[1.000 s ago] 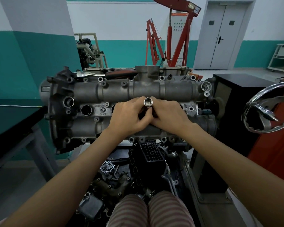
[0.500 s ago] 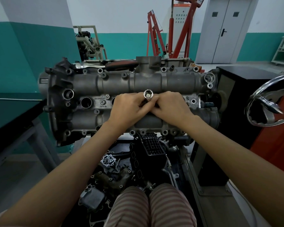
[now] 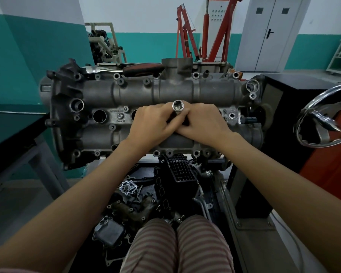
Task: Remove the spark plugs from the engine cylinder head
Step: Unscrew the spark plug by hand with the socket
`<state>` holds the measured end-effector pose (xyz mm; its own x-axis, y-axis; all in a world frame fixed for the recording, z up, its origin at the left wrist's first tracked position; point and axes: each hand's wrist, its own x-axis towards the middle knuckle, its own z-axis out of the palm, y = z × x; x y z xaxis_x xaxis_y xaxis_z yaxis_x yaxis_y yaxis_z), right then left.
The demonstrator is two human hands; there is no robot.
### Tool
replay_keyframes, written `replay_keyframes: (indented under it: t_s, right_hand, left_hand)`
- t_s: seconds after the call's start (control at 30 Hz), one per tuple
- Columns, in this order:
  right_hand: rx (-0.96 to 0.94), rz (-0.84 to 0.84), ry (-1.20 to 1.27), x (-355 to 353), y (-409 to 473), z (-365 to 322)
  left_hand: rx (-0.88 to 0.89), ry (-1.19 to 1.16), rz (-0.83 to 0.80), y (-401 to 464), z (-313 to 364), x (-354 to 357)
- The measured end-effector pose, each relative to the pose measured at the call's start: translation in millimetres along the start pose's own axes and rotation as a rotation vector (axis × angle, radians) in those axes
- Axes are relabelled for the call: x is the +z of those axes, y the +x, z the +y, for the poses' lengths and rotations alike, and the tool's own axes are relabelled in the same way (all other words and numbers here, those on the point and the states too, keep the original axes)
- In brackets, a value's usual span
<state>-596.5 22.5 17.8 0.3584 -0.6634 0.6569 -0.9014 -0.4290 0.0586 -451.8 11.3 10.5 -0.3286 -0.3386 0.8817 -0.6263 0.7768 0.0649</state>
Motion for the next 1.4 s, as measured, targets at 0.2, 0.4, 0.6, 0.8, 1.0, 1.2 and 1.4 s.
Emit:
replay_keyframes:
  t_s: [0.2,0.4,0.6,0.8,1.0,1.2,1.4]
  right_hand:
    - [-0.025,-0.023,-0.021,-0.2,0.4,1.8]
    - [-0.048,0.006,0.028,-1.7,0.5,-0.9]
    - [-0.009,-0.022,0.005,-1.2,-0.4,-0.4]
    - [-0.033,-0.046,-0.042,-0.2,1.1,1.2]
    - [-0.028,-0.006,0.004,-0.5,0.8,-0.2]
    - [-0.011,-0.028,0.0,-1.2,0.3,0.5]
    - [-0.042,-0.042,-0.039,0.1,1.0,1.6]
  left_hand:
    - [-0.027,-0.043,0.009,0.7,-0.8,-0.9]
    - [-0.027,-0.054,-0.029,1.8,3.9,-3.4]
    - [-0.046,-0.05,-0.019,1.1,-1.5,-1.3]
    - [-0.007,-0.056,-0.012,-0.1,-0.8,-1.1]
    - [-0.009,-0.078,-0.023,0.8,3.4,-4.1]
    - [-0.023,-0.027,-0.001,-0.2,-3.4,0.3]
    - [0.001,-0.059,0.011,-0.4,-1.0,-0.9]
